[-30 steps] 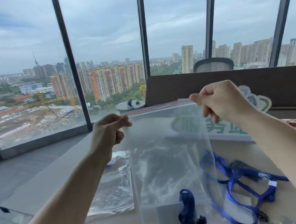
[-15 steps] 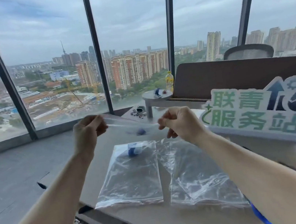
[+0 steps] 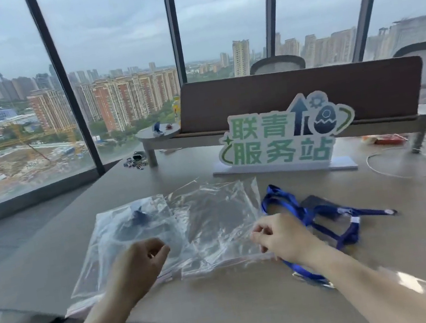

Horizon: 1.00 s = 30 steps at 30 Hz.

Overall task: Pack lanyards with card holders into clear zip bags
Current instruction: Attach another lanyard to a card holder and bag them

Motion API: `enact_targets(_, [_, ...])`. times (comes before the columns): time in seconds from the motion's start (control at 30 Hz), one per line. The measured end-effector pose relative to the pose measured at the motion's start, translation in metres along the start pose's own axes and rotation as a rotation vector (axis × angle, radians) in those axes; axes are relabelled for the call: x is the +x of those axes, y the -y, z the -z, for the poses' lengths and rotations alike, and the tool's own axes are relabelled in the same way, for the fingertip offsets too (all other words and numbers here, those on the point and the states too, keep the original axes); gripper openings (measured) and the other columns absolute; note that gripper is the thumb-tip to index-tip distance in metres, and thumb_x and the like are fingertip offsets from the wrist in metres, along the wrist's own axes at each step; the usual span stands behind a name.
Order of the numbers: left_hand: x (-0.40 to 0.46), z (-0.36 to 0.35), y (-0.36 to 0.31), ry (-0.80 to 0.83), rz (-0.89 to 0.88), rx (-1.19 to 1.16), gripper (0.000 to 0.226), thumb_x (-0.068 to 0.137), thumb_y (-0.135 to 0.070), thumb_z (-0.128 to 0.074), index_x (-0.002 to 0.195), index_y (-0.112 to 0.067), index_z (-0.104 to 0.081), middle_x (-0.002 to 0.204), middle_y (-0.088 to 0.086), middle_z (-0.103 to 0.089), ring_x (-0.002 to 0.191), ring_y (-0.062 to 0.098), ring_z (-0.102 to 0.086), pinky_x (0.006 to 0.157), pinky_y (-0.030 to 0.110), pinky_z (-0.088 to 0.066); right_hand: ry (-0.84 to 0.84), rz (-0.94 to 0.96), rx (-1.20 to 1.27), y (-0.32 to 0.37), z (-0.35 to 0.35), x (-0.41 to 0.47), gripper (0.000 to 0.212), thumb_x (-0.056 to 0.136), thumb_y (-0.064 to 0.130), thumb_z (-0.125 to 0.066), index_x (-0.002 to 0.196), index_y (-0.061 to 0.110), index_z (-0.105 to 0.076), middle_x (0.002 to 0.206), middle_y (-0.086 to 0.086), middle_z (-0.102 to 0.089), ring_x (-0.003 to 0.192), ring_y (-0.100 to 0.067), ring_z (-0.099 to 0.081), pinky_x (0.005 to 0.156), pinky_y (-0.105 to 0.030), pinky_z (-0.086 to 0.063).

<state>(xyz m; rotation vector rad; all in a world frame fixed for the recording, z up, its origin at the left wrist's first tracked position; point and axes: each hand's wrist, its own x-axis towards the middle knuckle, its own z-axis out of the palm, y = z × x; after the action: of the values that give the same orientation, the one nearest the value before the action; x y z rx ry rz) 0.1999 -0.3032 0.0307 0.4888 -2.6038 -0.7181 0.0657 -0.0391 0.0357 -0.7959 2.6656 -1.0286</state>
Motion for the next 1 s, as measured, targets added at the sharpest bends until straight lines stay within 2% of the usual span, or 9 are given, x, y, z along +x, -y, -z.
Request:
enact_targets(0.17, [0.006, -0.080, -0.102, 0.223, -0.292, -0.077, 0.013, 0.086, -0.025, -0.060, 0.080, -0.024, -0.072, 0.071, -0.015, -0.064, 0.066, 0.002, -0.057, 0.060, 0.020, -0.043, -0.137, -0.281, -0.246, -0.073, 0.069, -0.054, 0.016, 0.082, 0.036, -0.064, 0.091, 0.023, -0.068, 0.085, 0.008, -0.067, 0.085, -0.018, -0.063, 0.070, -0.031, -0.048])
enact_targets(0.23, [0.003, -0.113, -0.139, 0.300, -0.390, -0.114, 0.014, 0.085, -0.024, -0.058, 0.084, -0.023, -0.071, 0.079, -0.012, -0.064, 0.074, 0.006, -0.058, 0.068, 0.023, -0.047, -0.099, -0.387, -0.337, -0.090, 0.091, -0.074, 0.034, 0.079, 0.044, -0.068, 0.102, 0.019, -0.066, 0.097, 0.003, -0.061, 0.090, -0.019, -0.058, 0.068, -0.029, -0.043])
enact_targets(0.33, [-0.003, -0.154, -0.185, 0.374, -0.526, -0.131, 0.018, 0.088, -0.027, -0.056, 0.097, -0.027, -0.071, 0.098, -0.011, -0.065, 0.093, 0.006, -0.056, 0.075, 0.019, -0.044, 0.017, -0.515, -0.392, -0.108, 0.110, -0.097, 0.072, 0.066, 0.068, -0.071, 0.119, 0.020, -0.057, 0.118, 0.001, -0.050, 0.101, -0.017, -0.052, 0.079, -0.030, -0.045])
enact_targets(0.43, [-0.005, -0.185, -0.215, 0.445, -0.661, -0.091, 0.024, 0.086, -0.027, -0.056, 0.106, -0.028, -0.070, 0.110, -0.010, -0.065, 0.105, 0.012, -0.053, 0.089, 0.030, -0.047, 0.076, -0.571, -0.483, -0.121, 0.115, -0.111, 0.083, 0.057, 0.076, -0.068, 0.115, 0.017, -0.061, 0.120, -0.002, -0.048, 0.104, -0.020, -0.049, 0.085, -0.035, -0.047])
enact_targets(0.5, [-0.008, -0.197, -0.227, 0.492, -0.712, -0.041, 0.030, 0.085, -0.027, -0.053, 0.111, -0.028, -0.068, 0.116, -0.011, -0.065, 0.110, 0.014, -0.051, 0.095, 0.033, -0.044, 0.128, -0.588, -0.533, -0.124, 0.115, -0.115, 0.077, 0.060, 0.072, -0.069, 0.110, 0.013, -0.062, 0.120, -0.006, -0.047, 0.109, -0.024, -0.047, 0.085, -0.035, -0.045])
enact_targets(0.67, [-0.012, -0.208, -0.237, 0.559, -0.737, 0.058, 0.042, 0.086, -0.021, -0.042, 0.124, -0.027, -0.060, 0.122, -0.005, -0.062, 0.116, 0.019, -0.051, 0.099, 0.038, -0.040, 0.167, -0.594, -0.494, -0.131, 0.113, -0.118, 0.068, 0.061, 0.059, -0.079, 0.099, 0.021, -0.039, 0.121, -0.009, -0.049, 0.114, -0.027, -0.046, 0.078, -0.035, -0.037])
enact_targets(0.77, [-0.012, -0.208, -0.238, 0.562, -0.710, 0.056, 0.050, 0.084, -0.017, -0.043, 0.133, -0.026, -0.051, 0.129, -0.005, -0.058, 0.122, 0.018, -0.048, 0.104, 0.034, -0.035, 0.090, -0.560, -0.335, -0.138, 0.117, -0.123, 0.058, 0.067, 0.046, -0.081, 0.098, 0.021, -0.039, 0.097, 0.000, -0.053, 0.088, -0.021, -0.052, 0.062, -0.031, -0.041])
enact_targets(0.87, [-0.008, -0.207, -0.238, 0.583, -0.670, 0.030, 0.048, 0.086, -0.017, -0.048, 0.133, -0.027, -0.051, 0.121, -0.008, -0.062, 0.118, 0.015, -0.050, 0.105, 0.032, -0.034, -0.030, -0.476, -0.037, -0.146, 0.123, -0.131, 0.039, 0.079, 0.023, -0.075, 0.106, 0.021, -0.048, 0.088, -0.001, -0.058, 0.063, -0.014, -0.053, 0.047, -0.024, -0.042])
enact_targets(1.0, [-0.006, -0.204, -0.241, 0.602, -0.615, -0.062, 0.026, 0.092, -0.032, -0.055, 0.114, -0.029, -0.066, 0.106, -0.010, -0.065, 0.099, 0.010, -0.058, 0.086, 0.018, -0.042, -0.174, -0.397, 0.214, -0.158, 0.144, -0.144, 0.011, 0.083, 0.009, -0.073, 0.090, 0.013, -0.066, 0.072, 0.000, -0.064, 0.058, -0.008, -0.055, 0.054, -0.026, -0.046])
